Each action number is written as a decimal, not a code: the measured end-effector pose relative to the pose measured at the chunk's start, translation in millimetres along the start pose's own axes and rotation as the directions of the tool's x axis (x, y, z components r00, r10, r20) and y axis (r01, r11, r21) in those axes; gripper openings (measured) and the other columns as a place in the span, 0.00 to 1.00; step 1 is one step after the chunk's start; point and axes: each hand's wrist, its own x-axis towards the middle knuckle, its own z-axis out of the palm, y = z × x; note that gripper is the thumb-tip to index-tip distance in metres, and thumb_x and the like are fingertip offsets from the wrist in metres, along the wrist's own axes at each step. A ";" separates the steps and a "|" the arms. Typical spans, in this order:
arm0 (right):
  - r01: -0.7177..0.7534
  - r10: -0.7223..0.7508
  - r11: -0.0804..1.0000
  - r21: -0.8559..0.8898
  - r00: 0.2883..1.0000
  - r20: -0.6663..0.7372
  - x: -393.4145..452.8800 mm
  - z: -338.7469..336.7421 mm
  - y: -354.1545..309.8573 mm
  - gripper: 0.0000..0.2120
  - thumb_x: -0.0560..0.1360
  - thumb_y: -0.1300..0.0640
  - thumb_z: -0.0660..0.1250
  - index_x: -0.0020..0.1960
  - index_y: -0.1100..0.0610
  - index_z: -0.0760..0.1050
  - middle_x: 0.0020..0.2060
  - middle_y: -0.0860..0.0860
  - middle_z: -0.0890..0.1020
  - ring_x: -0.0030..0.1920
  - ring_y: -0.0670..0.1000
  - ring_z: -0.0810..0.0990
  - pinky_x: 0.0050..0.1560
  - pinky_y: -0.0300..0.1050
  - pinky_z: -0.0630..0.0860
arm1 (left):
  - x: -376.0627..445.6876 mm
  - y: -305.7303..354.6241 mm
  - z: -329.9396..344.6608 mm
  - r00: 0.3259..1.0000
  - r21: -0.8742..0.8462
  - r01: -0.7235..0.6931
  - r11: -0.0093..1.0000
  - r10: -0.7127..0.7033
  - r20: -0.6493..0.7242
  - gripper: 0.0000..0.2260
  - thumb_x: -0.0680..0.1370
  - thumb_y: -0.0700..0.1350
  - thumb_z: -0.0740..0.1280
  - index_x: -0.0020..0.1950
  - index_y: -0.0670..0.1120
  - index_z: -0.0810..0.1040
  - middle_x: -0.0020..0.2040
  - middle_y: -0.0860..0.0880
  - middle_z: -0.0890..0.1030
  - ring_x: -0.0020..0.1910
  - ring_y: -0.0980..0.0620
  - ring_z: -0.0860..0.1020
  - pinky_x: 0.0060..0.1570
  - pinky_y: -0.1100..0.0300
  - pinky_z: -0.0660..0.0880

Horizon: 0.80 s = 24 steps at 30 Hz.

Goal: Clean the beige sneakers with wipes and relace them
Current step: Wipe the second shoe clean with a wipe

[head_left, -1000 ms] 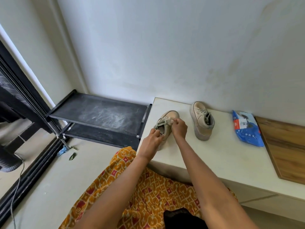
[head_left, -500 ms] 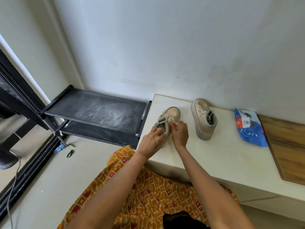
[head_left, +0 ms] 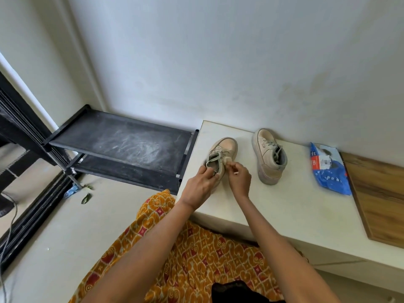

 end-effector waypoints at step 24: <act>-0.422 0.345 0.808 0.412 0.905 0.251 -39.8 -10.7 -11.5 0.05 0.76 0.54 0.67 0.47 0.52 0.82 0.40 0.45 0.83 0.42 0.42 0.78 0.42 0.34 0.73 | 1.9 -2.0 -0.7 0.999 -0.036 0.038 0.999 -0.038 0.025 0.12 0.68 0.40 0.75 0.50 0.44 0.81 0.43 0.47 0.75 0.42 0.50 0.67 0.21 0.58 0.74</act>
